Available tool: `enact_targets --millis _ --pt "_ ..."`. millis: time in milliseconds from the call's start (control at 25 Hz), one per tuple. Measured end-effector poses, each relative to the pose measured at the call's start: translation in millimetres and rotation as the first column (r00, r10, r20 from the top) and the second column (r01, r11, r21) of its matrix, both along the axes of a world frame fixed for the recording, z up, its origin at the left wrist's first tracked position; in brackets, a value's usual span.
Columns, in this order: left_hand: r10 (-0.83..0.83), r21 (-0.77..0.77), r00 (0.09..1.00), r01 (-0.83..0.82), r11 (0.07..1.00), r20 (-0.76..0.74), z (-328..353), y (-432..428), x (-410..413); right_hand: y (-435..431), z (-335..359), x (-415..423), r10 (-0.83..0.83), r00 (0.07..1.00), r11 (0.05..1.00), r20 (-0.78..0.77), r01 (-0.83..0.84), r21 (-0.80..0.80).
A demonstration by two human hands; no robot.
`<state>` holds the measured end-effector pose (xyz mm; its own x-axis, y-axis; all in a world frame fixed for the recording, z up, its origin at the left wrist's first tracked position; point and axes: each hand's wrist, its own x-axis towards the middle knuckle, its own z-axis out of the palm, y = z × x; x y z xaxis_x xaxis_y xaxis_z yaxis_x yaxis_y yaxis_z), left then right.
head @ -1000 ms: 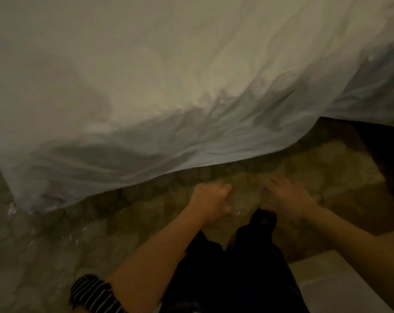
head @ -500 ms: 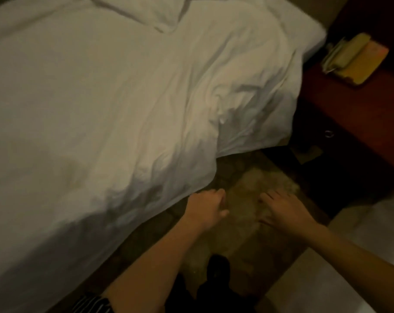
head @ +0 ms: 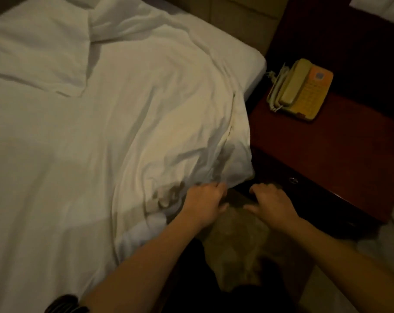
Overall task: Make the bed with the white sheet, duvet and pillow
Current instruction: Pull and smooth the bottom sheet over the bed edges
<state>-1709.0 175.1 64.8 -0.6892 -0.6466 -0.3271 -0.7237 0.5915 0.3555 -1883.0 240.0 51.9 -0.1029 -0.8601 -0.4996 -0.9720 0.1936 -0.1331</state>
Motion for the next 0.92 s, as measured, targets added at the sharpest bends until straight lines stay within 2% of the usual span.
enact_targets --millis 80,240,400,560,760,920 --pt "-0.055 -0.003 0.998 0.055 0.999 0.031 -5 -32 -38 -21 -10 -25 -0.097 0.993 0.995 0.071 0.096 0.027" --pt "-0.144 -0.049 0.981 0.152 0.987 0.132 -21 -89 -117 -61 -31 -81 -0.082 0.988 0.995 0.131 0.075 0.058" --pt "-0.148 -0.086 0.948 0.179 0.980 0.283 -54 -141 -179 -108 -50 -139 -0.075 0.978 0.997 0.193 0.069 0.039" --pt "-0.084 -0.104 0.931 0.128 0.986 0.355 -76 -174 -199 -137 -65 -168 -0.071 0.964 0.996 0.255 0.055 0.068" --pt "-0.151 -0.217 0.911 0.247 0.944 0.383 -90 -199 -208 -162 -83 -180 -0.063 0.956 0.994 0.286 0.035 0.101" --pt "-0.183 -0.140 0.856 0.281 0.949 0.484 -101 -207 -216 -167 -90 -177 -0.073 0.953 0.984 0.294 0.022 0.175"
